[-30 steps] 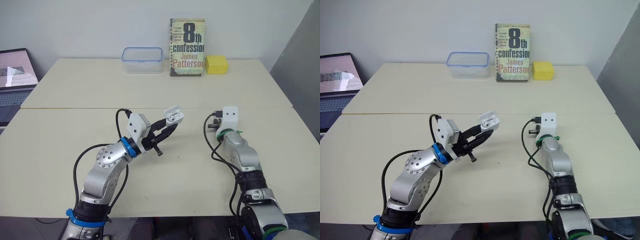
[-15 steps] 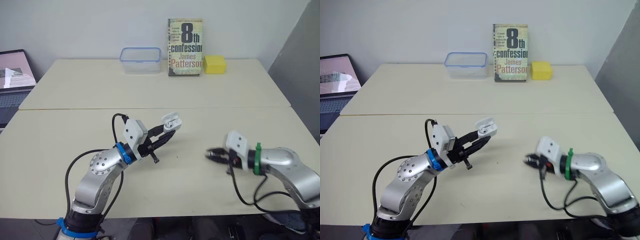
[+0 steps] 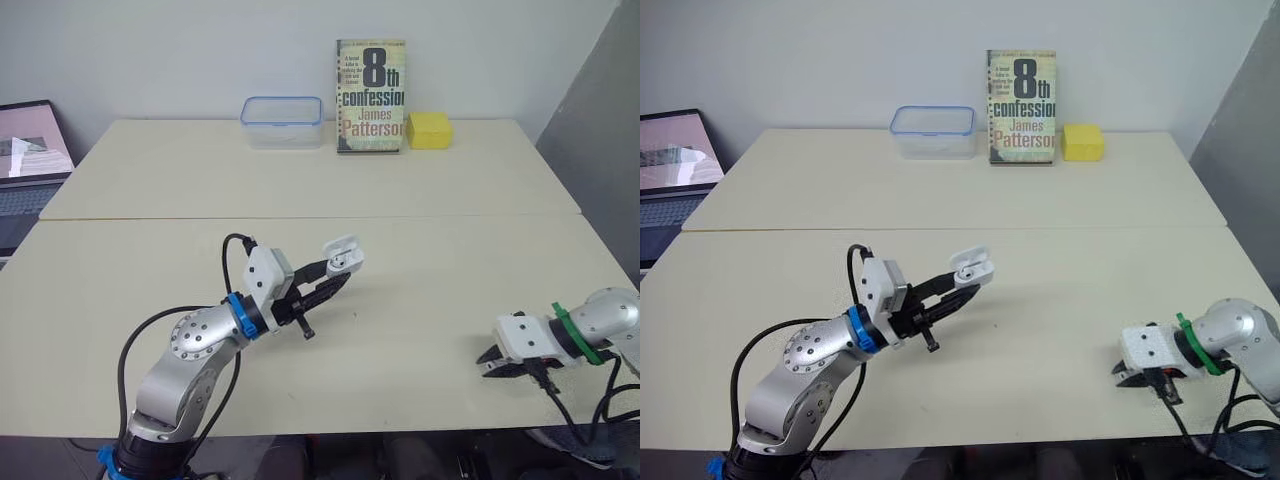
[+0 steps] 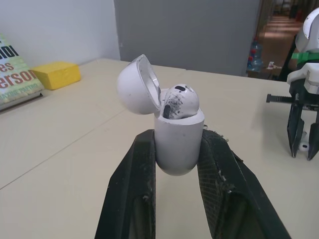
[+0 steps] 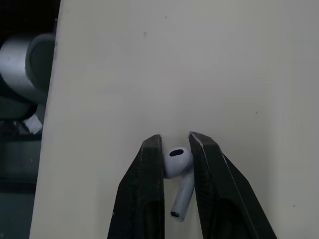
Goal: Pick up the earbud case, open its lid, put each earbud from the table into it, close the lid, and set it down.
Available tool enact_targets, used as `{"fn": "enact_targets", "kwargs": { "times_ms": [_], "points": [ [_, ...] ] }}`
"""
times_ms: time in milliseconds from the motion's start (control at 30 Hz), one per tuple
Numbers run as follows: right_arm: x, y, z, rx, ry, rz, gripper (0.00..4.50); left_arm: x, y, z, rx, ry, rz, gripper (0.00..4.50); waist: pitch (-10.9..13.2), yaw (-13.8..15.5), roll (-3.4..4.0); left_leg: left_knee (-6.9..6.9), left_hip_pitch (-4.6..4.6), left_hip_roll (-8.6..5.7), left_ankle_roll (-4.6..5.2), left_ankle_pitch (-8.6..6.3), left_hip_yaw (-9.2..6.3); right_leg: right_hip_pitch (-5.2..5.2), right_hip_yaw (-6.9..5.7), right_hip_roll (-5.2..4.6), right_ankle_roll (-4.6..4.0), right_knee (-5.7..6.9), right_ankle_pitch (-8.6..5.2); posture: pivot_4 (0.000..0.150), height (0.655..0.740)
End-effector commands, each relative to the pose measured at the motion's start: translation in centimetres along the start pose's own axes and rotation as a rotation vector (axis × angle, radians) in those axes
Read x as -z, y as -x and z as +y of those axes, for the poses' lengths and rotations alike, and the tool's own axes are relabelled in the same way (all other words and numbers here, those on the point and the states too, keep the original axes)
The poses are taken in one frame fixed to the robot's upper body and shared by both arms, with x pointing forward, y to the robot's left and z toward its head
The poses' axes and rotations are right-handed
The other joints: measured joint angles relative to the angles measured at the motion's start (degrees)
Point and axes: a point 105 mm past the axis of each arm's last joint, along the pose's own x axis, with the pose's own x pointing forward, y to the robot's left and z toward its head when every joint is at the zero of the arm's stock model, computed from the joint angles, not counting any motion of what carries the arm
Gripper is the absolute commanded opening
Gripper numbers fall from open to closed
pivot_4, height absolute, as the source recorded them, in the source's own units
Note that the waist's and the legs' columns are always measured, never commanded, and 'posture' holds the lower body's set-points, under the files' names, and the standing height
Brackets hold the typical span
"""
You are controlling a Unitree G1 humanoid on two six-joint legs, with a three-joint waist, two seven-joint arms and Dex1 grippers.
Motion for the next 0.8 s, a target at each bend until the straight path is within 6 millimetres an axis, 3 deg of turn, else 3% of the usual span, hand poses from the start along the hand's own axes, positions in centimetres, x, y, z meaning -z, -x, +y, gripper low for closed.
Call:
{"fn": "enact_targets", "kwargs": {
  "times_ms": [33, 200, 467, 700, 800],
  "points": [
    [0.7, 0.1, 0.5, -0.04, 0.009, 0.034, 0.42, -1.5, 0.2, -0.3, 0.008, -0.038, -0.04, 0.8, 0.0, 0.06, 0.0, 0.0, 0.01, 0.01, 0.0, 0.0, 0.0, 0.01, 0.01, -0.01, 0.0, 0.0, 0.0, 0.15, 0.74],
    [0.9, -0.2, 0.8, -0.071, -0.012, 0.038, 0.42, -1.6, 0.2, -0.2, 0.005, -0.04, -0.037, 0.8, 0.0, 0.53, 0.0, 0.0, 0.02, 0.0, 0.0, 0.0, 0.01, 0.04, 0.0, -0.12, 0.0, -0.02, 0.0, 0.15, 0.74],
    [-0.6, 0.3, -0.1, -0.013, 0.023, 0.017, 3.14, -1.3, 0.3, -0.2, 0.003, -0.037, -0.03, 0.8, -0.05, 0.75, -0.13, 0.0, 0.27, 0.0, -0.01, 0.0, 0.1, 0.22, 0.06, -0.12, 0.0, -0.03, 0.0, 0.15, 0.74],
    [-4.1, 2.5, -0.1, 0.061, 0.04, -0.01, 3.18, -1.2, 0.3, 0.0, 0.006, -0.036, -0.028, 0.8, -0.02, 1.07, -0.05, -0.02, 0.17, 0.01, -0.01, 0.0, 0.08, 0.12, 0.06, -0.13, 0.01, -0.01, -0.01, 0.15, 0.74],
    [-3.6, 2.7, 0.6, 0.104, 0.005, 0.115, 3.18, -1.1, 0.3, -0.1, 0.007, -0.034, -0.028, 0.8, -0.02, 1.45, -0.06, -0.01, 0.0, 0.01, -0.01, 0.0, -0.02, 0.06, 0.01, -0.17, 0.02, -0.04, -0.01, 0.15, 0.74]
  ]
}}
